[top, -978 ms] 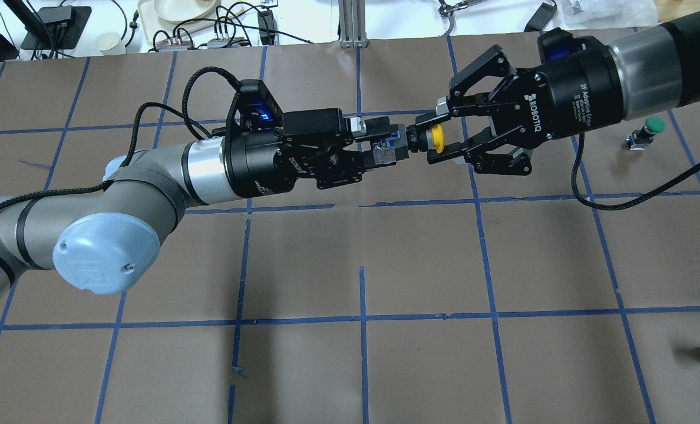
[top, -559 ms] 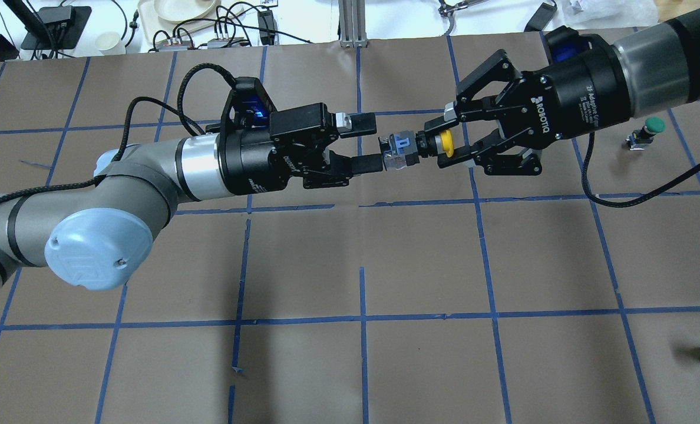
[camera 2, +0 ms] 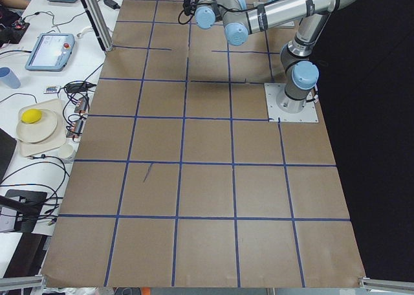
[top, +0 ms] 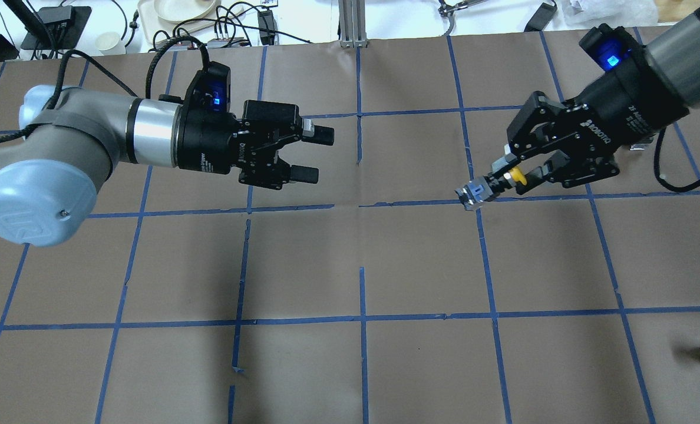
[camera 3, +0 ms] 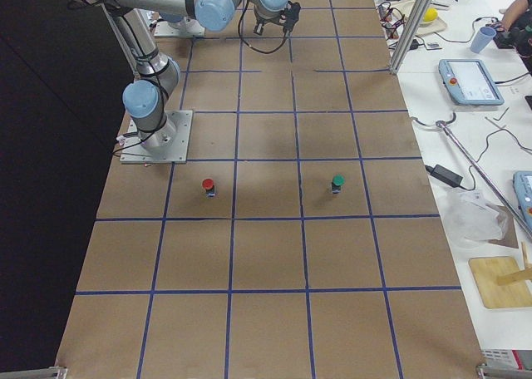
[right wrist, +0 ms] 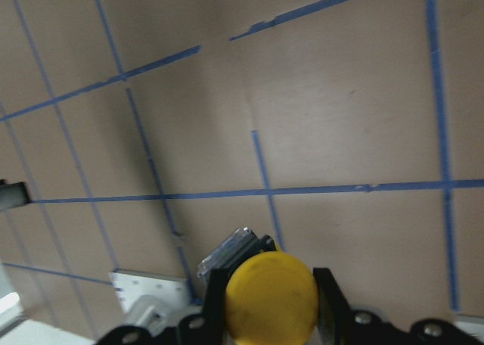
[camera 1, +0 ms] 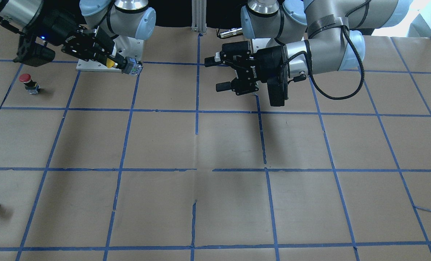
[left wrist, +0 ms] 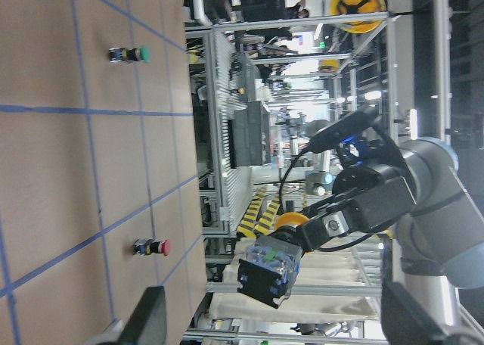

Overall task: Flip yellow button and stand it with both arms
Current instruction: 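Carry the button away with the right gripper while the left gripper withdraws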

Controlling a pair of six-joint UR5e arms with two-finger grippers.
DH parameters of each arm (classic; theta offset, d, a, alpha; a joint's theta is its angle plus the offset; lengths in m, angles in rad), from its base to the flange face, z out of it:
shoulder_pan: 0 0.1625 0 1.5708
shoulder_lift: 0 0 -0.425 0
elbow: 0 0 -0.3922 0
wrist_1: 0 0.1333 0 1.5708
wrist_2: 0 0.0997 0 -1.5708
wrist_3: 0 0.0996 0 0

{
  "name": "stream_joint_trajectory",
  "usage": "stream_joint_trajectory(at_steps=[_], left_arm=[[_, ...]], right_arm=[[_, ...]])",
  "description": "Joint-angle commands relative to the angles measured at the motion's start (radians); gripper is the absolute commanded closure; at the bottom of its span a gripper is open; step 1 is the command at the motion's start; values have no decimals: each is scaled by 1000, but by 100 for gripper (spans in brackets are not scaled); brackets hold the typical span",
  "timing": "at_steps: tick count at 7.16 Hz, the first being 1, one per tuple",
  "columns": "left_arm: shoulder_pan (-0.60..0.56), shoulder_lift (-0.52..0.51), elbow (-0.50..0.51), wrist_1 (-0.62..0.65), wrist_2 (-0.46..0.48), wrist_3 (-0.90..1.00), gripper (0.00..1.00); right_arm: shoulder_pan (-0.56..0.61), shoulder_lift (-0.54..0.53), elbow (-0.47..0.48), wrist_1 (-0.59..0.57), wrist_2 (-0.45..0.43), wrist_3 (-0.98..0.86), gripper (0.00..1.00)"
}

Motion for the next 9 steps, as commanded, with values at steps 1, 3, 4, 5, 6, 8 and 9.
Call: stream_joint_trajectory(at_steps=[1, 3, 4, 5, 6, 8, 9], left_arm=[[5, -15, 40, 152, 357, -190, 0], [3, -21, 89, 192, 652, -214, 0], [-6, -21, 126, 189, 793, -214, 0], [-14, -19, 147, 181, 878, -214, 0], [-28, -18, 164, 181, 965, -214, 0], [-69, -21, 221, 166, 1069, -231, 0], [-69, -24, 247, 134, 1068, -298, 0]], right_arm=[[-11, -13, 49, -195, -360, -210, 79], [-60, -14, 160, -435, -440, -428, 80], [-87, -16, 223, -544, -443, -622, 80], [-118, -17, 268, -586, -440, -748, 80], [-174, -16, 279, -608, -438, -967, 81], [-347, -4, 285, -609, -421, -1299, 83], [-398, 4, 287, -608, -423, -1425, 83]])
